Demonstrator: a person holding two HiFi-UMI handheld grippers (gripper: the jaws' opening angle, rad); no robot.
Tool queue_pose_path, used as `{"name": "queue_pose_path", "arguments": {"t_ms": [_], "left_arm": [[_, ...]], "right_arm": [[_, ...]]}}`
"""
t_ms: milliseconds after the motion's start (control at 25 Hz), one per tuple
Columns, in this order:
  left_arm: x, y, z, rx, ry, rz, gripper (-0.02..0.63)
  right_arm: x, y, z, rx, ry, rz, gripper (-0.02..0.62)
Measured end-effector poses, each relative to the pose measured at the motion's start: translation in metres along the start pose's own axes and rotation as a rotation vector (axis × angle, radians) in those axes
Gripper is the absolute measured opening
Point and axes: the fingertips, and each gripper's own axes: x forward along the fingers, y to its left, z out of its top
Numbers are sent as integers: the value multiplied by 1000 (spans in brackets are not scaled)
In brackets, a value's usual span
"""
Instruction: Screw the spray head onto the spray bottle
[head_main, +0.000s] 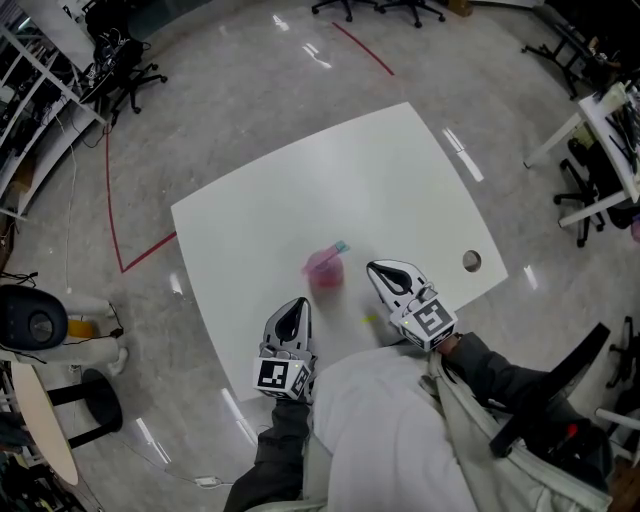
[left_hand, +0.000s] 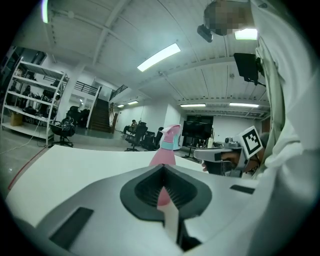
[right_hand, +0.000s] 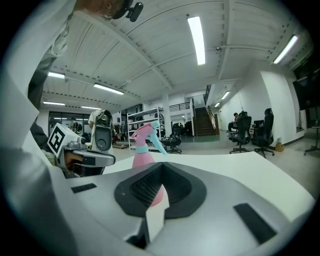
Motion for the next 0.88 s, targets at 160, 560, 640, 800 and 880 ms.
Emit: {"name": "queue_pose_path", "arguments": {"t_ms": [160, 560, 640, 800, 880], "left_arm": [[-1, 1, -1, -4, -1, 2, 5], [-2, 4, -4, -16, 3, 12, 5], [-1, 5, -4, -15, 4, 8, 5], [-6, 7, -5, -10, 14, 16, 5], [-6, 8, -6, -10, 18, 21, 5]], "right_arm": [[1, 3, -2, -5, 8, 5, -5], [4, 9, -2, -30, 12, 28, -5], [5, 9, -3, -30, 15, 31, -5], [9, 13, -5, -27, 8, 34, -5], [10, 12, -6, -29, 1, 31, -5]]}}
